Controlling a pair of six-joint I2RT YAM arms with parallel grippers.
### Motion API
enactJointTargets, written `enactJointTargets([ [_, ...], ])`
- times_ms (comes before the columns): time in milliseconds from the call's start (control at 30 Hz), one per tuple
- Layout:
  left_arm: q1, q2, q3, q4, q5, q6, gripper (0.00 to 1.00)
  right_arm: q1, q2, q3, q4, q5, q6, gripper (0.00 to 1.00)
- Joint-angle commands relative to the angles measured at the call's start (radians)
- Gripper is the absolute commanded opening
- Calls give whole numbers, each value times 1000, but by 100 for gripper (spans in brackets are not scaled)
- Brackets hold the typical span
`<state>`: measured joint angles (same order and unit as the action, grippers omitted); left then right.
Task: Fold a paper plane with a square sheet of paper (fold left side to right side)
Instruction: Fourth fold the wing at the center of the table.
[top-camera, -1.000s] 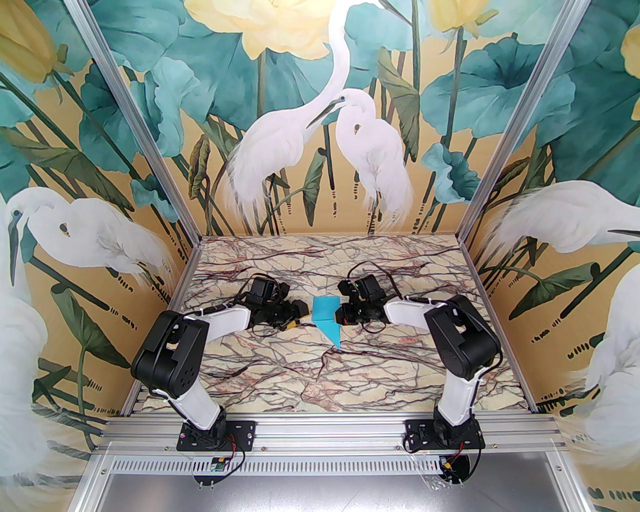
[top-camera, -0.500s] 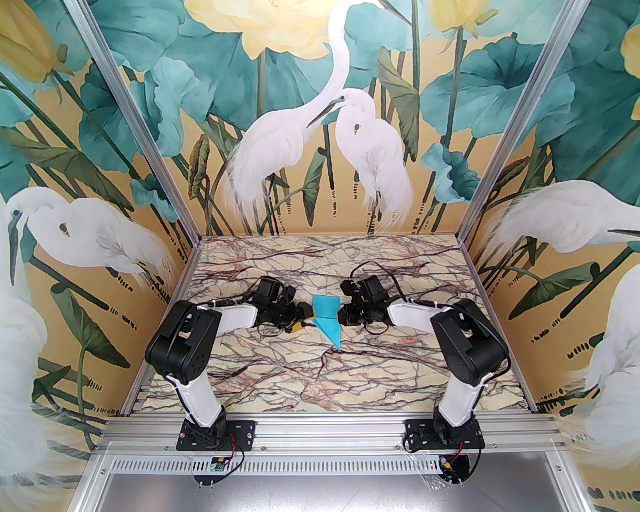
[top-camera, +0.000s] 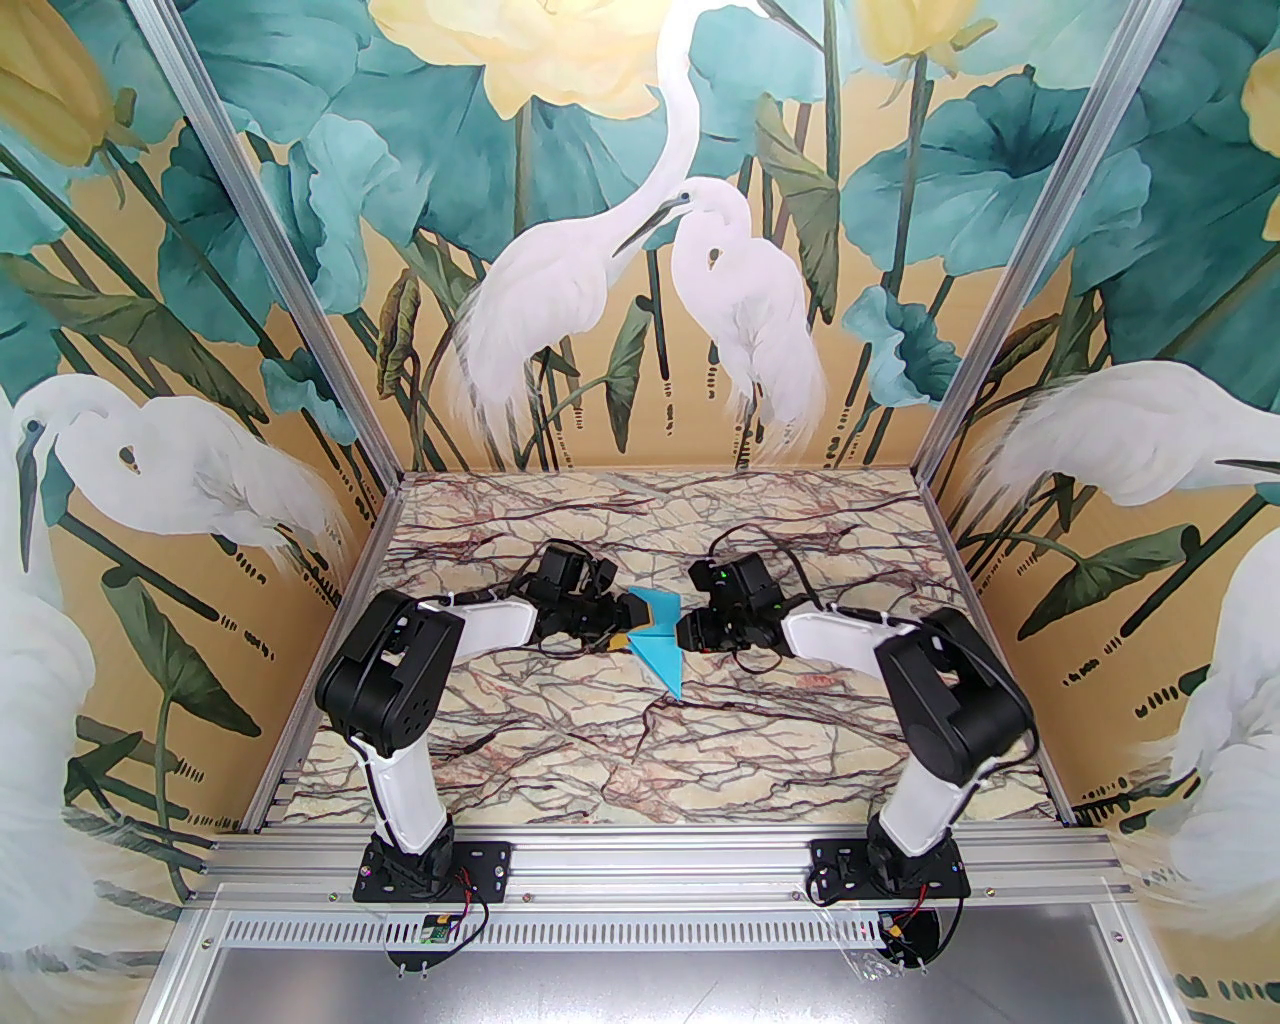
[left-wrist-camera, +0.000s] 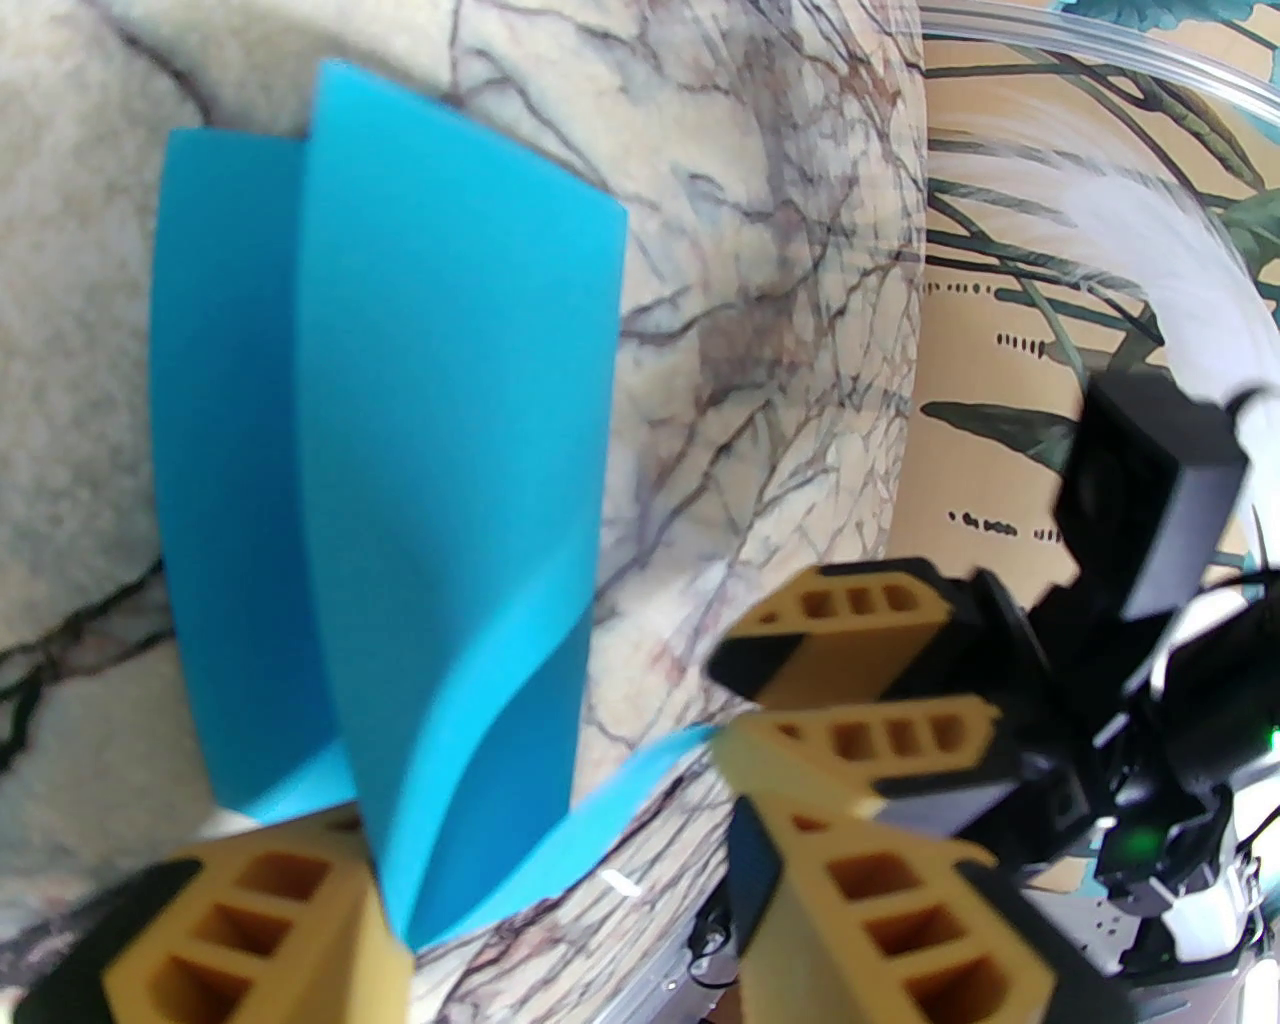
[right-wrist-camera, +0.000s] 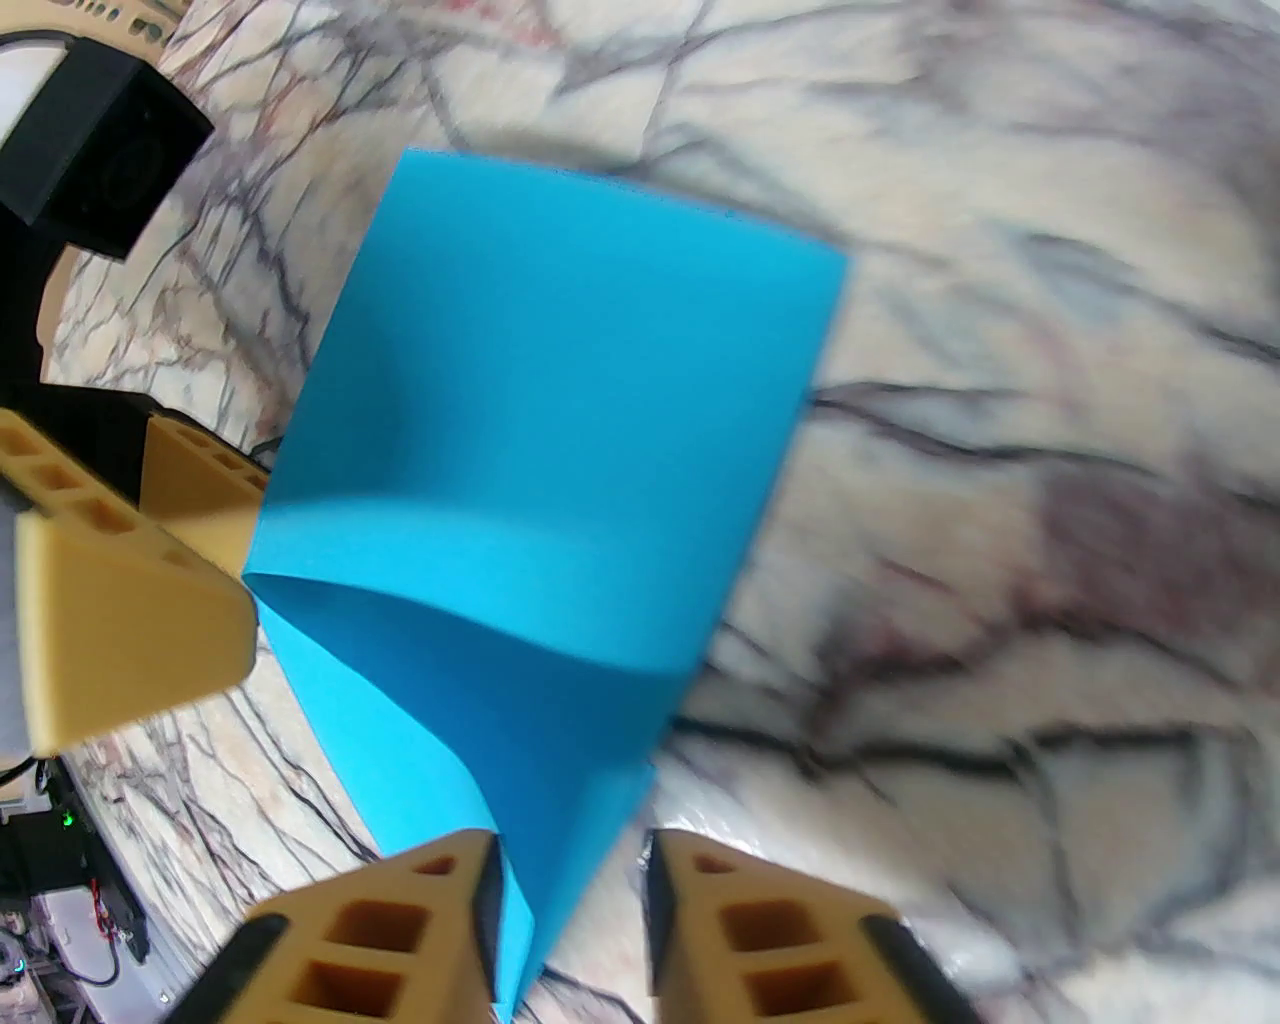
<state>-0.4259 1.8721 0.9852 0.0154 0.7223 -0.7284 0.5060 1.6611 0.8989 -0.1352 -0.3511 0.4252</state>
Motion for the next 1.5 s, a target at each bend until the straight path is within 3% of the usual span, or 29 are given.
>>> enactJointTargets([
  [0,-5,-25,30,-15,21,3,45,42,-135,-21,-53,181,-5,41],
  [200,-6,-31,49,-34,35,6,40,267,-211,-29,-128,422,24,46],
  [433,-5,-18,69,-35,66,1,39,446,-72,32,-140,632,96,53],
  [900,8,4,116,-86,103,14,32,467,74,69,-111,746,127,51],
  [1467,12,17,139,-103,100,20,30,439,143,78,-78,749,137,34],
])
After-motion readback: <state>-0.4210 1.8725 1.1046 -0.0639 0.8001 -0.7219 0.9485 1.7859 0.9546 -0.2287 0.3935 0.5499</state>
